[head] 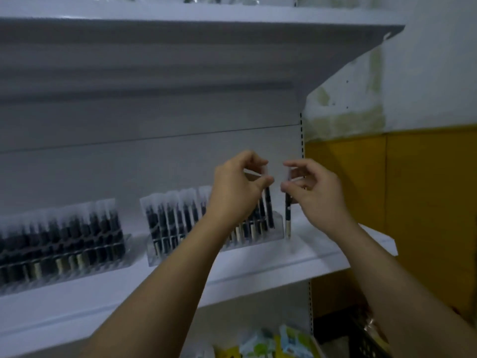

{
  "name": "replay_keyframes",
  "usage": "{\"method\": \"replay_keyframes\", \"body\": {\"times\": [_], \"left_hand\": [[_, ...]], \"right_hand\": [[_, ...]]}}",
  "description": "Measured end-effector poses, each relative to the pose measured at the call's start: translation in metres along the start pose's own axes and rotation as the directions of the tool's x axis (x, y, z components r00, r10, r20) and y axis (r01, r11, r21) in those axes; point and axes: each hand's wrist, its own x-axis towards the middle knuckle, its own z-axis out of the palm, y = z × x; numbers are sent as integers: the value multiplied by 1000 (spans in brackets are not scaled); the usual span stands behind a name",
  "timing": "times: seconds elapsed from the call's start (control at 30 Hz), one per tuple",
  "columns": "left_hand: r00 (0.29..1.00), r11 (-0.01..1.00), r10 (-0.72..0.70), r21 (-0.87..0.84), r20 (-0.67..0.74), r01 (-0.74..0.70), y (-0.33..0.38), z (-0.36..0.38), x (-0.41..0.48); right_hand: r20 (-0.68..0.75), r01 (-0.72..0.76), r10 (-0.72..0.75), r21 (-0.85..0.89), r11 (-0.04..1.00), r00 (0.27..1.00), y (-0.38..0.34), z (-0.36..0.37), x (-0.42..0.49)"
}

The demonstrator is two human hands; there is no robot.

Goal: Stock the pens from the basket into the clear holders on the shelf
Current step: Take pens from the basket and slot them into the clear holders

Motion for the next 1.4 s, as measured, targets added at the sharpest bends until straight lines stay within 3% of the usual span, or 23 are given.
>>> {"method": "replay_keyframes", "body": {"times": [0.27, 0.63, 0.73, 0.9, 1.1, 1.4], "left_hand": [[995, 981, 95, 173, -15, -91, -21, 30, 53], [1000, 909, 14, 417, 22, -22, -62, 50, 53], [999, 837, -14, 547, 30, -5, -68, 54, 51], [1000, 789, -13, 614, 10, 4, -66, 55, 52], [997, 765, 49, 640, 52, -71, -66, 53, 48], [982, 692, 36, 704, 187, -160, -56, 40, 29]], "right_hand": [[-13, 9, -9, 46, 999, 1000, 26, 14, 61], [4, -64, 64, 142, 988, 998, 66, 31, 70], [57, -55, 50, 79, 995, 997, 65, 29, 73], [271, -70, 91, -86, 994, 958, 59, 30, 74], [226, -58, 97, -170, 984, 969, 77, 22, 49], [373, -15, 165, -372, 928, 913, 63, 22, 29]]}}
